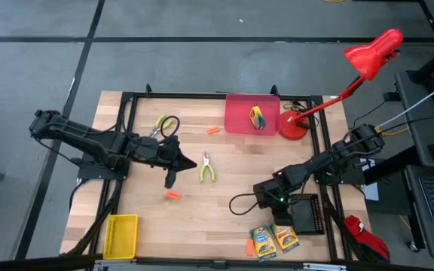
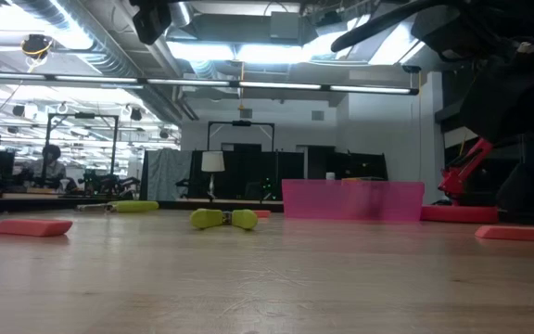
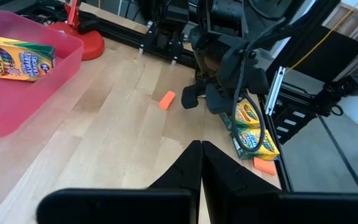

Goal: Pick & Place School Supplies
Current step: Put the yellow crayon box into the red bin

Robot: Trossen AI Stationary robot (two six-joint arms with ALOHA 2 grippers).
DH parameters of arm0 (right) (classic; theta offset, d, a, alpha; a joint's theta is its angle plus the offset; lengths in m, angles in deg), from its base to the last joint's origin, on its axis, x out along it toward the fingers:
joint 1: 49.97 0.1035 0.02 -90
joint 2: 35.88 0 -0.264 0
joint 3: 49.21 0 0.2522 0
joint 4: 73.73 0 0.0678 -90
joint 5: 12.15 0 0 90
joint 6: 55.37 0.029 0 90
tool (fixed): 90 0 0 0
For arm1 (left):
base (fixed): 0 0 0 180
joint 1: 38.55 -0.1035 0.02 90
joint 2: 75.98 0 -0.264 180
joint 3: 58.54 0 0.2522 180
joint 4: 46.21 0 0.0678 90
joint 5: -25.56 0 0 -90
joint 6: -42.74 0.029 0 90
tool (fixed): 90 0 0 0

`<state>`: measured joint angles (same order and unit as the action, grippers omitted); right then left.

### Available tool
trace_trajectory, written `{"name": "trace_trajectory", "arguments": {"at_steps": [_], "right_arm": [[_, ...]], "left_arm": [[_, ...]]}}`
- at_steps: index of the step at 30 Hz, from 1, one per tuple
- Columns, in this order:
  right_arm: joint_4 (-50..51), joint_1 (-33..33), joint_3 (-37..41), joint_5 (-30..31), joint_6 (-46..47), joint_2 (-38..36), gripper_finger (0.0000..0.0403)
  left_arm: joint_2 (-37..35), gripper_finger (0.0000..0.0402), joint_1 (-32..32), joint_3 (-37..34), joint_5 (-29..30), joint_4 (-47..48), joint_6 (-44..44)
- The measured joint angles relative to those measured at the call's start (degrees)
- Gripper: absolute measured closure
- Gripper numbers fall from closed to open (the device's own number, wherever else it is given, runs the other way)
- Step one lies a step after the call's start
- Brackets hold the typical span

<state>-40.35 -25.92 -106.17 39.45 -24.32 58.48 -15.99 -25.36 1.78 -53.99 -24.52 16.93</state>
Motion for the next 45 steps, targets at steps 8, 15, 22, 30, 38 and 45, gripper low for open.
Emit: {"name": "trace_trajectory", "arguments": {"at_steps": [8,15,22,30,38,45], "right_arm": [[0.08,0.0,-0.08,1.38,0.01,0.0,0.0403],[0.04,0.0,-0.11,2.92,0.19,-0.07,0.0403],[-0.13,-0.07,-0.15,7.16,1.18,-0.09,0.0403],[0.71,-0.07,0.02,9.93,1.51,0.11,0.0403],[0.96,-0.61,0.02,11.85,2.17,0.11,0.0403],[0.96,-1.76,0.02,12.24,2.38,0.09,0.0403]], "left_arm": [[0.0,0.0399,0.77,0.0,0.54,0.0,-0.63],[0.0,0.0399,0.77,0.0,0.56,0.0,-1.05],[0.0,0.0399,0.77,0.0,0.56,0.0,-1.05],[0.0,0.0399,0.77,0.0,0.56,-0.02,-1.15],[0.0,0.0399,0.77,0.0,0.49,-0.06,-1.51],[0.0,0.0399,0.94,0.0,0.41,-0.24,-2.01]]}}
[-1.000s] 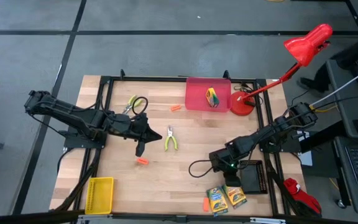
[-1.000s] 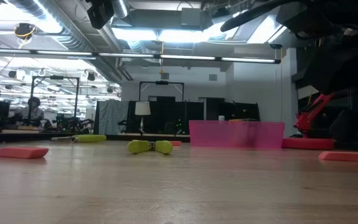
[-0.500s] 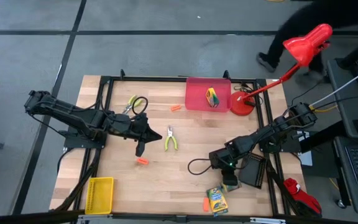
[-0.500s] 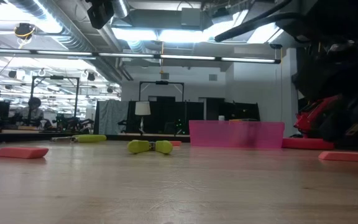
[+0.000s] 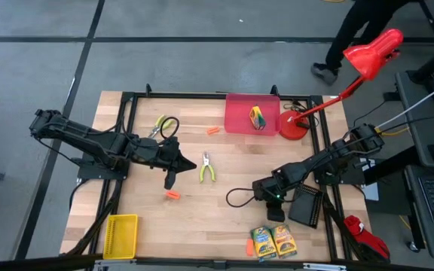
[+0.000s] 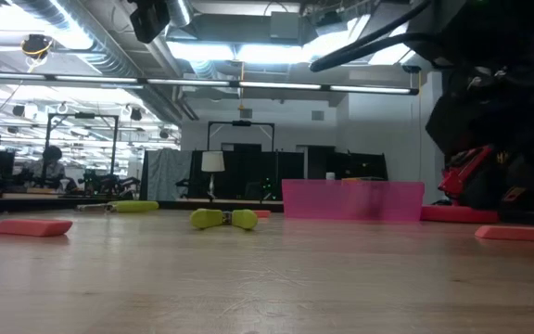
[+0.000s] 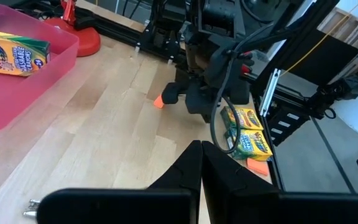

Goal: Pick & Place School Supplies
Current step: Put the yellow crayon box into the red bin

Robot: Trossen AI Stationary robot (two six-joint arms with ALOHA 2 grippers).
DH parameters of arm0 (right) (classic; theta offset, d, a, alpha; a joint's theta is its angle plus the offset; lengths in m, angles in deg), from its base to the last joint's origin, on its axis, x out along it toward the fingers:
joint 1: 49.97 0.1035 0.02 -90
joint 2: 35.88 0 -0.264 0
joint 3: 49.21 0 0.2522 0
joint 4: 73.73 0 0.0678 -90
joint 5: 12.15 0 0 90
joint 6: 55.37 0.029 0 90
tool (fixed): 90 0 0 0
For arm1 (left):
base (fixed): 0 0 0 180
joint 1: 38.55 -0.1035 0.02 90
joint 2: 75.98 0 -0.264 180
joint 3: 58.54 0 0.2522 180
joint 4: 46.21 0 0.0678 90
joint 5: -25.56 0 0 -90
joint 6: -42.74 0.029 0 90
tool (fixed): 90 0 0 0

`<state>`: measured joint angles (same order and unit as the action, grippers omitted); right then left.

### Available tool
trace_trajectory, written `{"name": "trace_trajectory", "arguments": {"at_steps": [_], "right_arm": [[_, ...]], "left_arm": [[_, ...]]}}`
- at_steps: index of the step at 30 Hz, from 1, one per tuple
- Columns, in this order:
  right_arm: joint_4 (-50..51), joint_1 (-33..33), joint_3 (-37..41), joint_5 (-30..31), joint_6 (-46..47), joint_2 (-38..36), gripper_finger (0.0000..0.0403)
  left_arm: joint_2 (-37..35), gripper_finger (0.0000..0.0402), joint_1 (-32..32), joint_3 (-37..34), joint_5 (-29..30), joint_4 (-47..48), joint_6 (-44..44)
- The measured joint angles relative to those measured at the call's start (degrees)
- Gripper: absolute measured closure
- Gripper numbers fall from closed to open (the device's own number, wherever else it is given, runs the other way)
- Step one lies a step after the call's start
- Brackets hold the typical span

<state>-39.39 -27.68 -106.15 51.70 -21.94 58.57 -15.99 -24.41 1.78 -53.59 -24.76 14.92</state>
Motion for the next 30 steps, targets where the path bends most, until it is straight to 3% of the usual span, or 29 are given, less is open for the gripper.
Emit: {"name": "trace_trajectory", "arguments": {"at_steps": [3,13,30], "right_arm": [[0.02,-0.04,0.0,-1.44,-0.85,-0.45,0.0403],[-2.42,0.58,-0.11,-15.59,-2.55,-4.11,0.0403],[-1.97,4.62,-0.07,-13.44,-1.08,-3.34,0.0403]], "left_arm": [[0.0,0.0399,0.4,0.0,-0.02,0.02,-0.06],[0.0,0.0399,0.89,0.0,0.11,0.03,-0.55],[0.0,0.0399,2.71,0.0,2.99,0.09,-0.96]]}}
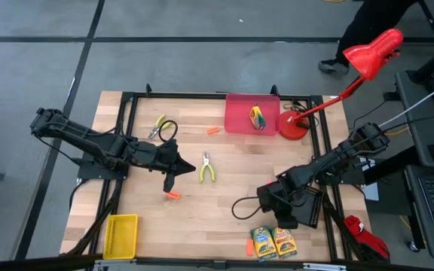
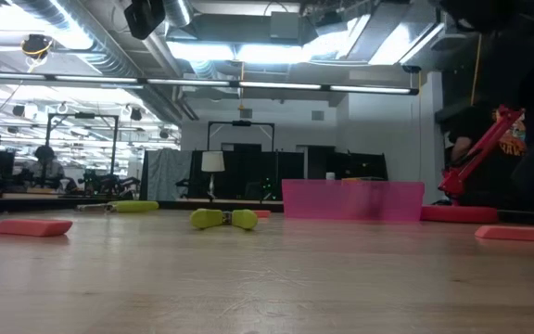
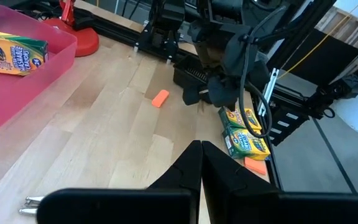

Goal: Pick & Place School Supplies
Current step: Put the yellow crayon box into the red bin

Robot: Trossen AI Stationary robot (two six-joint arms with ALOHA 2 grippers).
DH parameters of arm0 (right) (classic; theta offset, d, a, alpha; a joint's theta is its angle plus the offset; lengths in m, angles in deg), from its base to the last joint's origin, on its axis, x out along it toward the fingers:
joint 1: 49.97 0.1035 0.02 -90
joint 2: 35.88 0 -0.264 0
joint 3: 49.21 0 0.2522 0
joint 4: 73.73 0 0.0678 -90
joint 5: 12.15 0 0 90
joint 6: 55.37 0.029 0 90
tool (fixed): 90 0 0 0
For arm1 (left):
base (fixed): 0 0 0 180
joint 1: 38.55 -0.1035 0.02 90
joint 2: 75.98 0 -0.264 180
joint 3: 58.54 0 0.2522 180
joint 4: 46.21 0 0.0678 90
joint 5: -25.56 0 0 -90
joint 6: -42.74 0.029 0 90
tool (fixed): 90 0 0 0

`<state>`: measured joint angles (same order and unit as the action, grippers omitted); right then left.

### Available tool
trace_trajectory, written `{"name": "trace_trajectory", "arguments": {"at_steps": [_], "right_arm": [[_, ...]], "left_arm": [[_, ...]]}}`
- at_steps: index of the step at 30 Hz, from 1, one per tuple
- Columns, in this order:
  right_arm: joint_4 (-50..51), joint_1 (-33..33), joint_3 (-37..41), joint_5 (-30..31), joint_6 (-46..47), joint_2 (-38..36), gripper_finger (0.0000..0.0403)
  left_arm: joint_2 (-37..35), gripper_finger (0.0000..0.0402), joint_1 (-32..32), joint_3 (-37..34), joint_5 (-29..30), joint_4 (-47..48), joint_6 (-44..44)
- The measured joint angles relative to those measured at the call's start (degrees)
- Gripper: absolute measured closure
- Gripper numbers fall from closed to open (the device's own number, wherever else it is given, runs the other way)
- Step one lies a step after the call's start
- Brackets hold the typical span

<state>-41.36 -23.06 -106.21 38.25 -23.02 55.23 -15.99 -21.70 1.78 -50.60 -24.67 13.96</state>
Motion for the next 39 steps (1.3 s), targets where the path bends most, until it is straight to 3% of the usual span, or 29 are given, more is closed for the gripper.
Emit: {"name": "trace_trajectory", "arguments": {"at_steps": [26,39], "right_arm": [[-2.36,2.18,0.04,5.5,1.56,2.62,0.0403],[-3.09,2.18,0.04,4.71,2.73,2.62,0.0403]], "left_arm": [[0.0,0.0399,1.14,0.0,0.64,-0.04,-1.53],[0.0,0.0399,1.14,0.01,0.64,0.11,-1.53]]}}
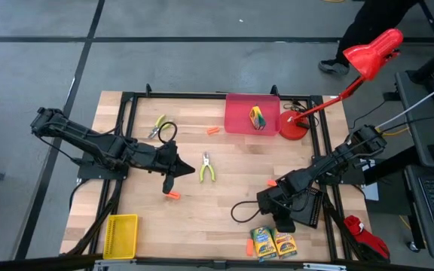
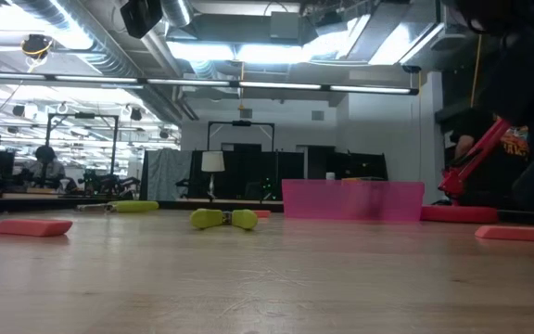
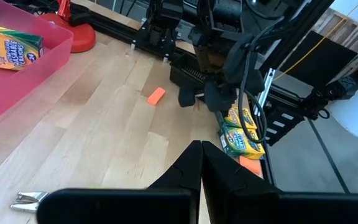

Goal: Pick & Place School Supplies
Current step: Put the yellow crayon box into the red bin

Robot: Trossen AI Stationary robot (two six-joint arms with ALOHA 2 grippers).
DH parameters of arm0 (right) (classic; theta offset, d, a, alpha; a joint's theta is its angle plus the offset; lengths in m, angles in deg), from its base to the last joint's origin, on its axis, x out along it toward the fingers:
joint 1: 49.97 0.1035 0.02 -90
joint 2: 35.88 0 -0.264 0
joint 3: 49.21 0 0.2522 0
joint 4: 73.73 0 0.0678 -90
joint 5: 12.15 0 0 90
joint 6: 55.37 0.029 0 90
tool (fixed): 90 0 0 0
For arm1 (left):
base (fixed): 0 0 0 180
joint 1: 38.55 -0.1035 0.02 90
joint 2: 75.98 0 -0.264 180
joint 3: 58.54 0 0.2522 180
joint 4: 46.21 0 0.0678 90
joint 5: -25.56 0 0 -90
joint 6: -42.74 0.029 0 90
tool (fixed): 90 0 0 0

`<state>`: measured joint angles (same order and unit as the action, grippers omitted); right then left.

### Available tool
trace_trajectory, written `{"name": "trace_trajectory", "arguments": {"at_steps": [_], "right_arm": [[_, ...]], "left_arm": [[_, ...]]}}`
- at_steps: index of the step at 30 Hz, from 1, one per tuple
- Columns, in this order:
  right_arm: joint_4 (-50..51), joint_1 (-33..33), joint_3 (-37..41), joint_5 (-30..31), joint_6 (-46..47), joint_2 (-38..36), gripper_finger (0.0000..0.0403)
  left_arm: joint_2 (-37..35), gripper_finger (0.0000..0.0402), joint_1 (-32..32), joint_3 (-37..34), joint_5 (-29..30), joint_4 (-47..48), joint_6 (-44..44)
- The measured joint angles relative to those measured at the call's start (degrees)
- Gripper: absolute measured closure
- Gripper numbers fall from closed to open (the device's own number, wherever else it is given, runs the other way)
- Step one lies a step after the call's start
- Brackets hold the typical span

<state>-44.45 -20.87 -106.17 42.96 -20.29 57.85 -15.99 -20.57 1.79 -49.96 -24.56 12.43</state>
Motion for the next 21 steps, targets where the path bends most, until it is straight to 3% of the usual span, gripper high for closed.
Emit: {"name": "trace_trajectory", "arguments": {"at_steps": [13,21], "right_arm": [[-2.04,0.35,0.0,-1.5,0.33,0.0,0.0403],[-1.41,0.9,0.0,1.23,0.27,0.0,0.0403]], "left_arm": [[0.0,0.0399,0.0,0.01,0.0,0.08,0.0],[0.0,0.0399,0.0,0.0,0.0,0.08,0.22]]}}
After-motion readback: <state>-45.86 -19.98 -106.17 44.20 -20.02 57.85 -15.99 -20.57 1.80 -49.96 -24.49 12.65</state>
